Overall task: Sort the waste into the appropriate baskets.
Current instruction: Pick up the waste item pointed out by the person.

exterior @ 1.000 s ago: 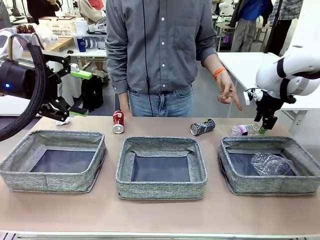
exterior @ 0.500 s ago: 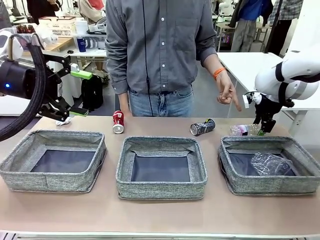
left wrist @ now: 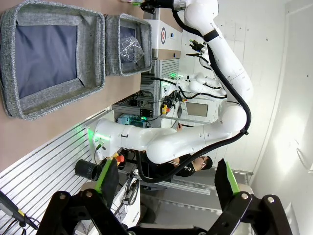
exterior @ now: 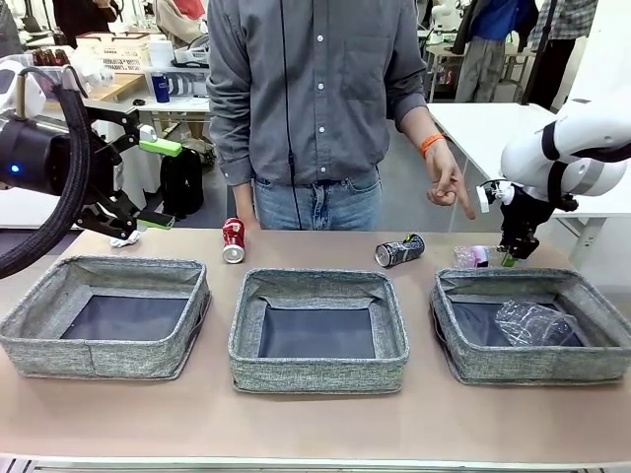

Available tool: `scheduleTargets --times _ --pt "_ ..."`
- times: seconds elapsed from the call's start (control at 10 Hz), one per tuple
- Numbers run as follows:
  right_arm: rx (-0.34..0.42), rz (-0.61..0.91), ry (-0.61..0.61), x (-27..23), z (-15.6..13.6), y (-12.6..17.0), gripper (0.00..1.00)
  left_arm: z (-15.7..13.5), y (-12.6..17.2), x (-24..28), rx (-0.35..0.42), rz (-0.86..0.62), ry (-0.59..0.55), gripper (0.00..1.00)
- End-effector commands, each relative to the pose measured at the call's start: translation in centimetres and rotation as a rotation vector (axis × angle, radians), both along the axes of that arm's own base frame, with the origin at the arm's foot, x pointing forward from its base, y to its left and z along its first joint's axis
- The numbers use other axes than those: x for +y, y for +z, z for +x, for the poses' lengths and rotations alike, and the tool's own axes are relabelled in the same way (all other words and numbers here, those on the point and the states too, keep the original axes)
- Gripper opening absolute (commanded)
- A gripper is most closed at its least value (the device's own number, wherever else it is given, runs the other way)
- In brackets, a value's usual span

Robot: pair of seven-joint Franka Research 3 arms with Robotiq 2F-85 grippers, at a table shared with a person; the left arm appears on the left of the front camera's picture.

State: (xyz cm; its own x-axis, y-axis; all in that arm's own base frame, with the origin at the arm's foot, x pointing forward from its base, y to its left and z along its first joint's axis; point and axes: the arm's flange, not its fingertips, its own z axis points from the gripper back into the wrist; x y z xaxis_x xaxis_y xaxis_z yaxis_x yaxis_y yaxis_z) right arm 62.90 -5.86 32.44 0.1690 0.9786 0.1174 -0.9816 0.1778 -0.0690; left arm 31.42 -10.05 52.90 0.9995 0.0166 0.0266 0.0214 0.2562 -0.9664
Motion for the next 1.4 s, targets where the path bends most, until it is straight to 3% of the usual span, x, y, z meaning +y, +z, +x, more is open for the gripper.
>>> scheduleTargets --times 0.0,0.4,0.7,0.9,1.0,1.2,1.3 --pt "-0.007 0.037 0.012 -0.3 0.3 0.1 0.0 -0.1 0.4 -0.2 0.008 -0.014 0.005 1.0" --pt "0.002 0.033 0.008 -0.3 0.2 0.2 0.0 -0.1 0.4 -0.2 0.008 -0.014 0.005 1.0" --pt "0.0 0.01 0.055 -0.3 -0.8 3.3 0.0 -0.1 0.4 -0.2 0.008 -0.014 0.005 1.0" --pt "-0.058 -0.01 0.005 -0.4 -3.0 9.4 0.0 -0.1 0.4 -0.2 0.008 -0.014 0.005 1.0" --pt "-0.07 -0.091 -0.067 -0.7 -4.7 13.1 0.0 -0.1 0.4 -0.2 0.008 -0.014 0.005 1.0" --pt "-0.019 -0.189 -0.145 -0.7 -9.0 19.5 0.0 -0.1 0.4 -0.2 0.008 -0.014 0.005 1.0" --pt "0.012 -0.09 -0.224 0.0 -11.4 22.2 0.0 -0.1 0.4 -0.2 0.008 -0.014 0.005 1.0"
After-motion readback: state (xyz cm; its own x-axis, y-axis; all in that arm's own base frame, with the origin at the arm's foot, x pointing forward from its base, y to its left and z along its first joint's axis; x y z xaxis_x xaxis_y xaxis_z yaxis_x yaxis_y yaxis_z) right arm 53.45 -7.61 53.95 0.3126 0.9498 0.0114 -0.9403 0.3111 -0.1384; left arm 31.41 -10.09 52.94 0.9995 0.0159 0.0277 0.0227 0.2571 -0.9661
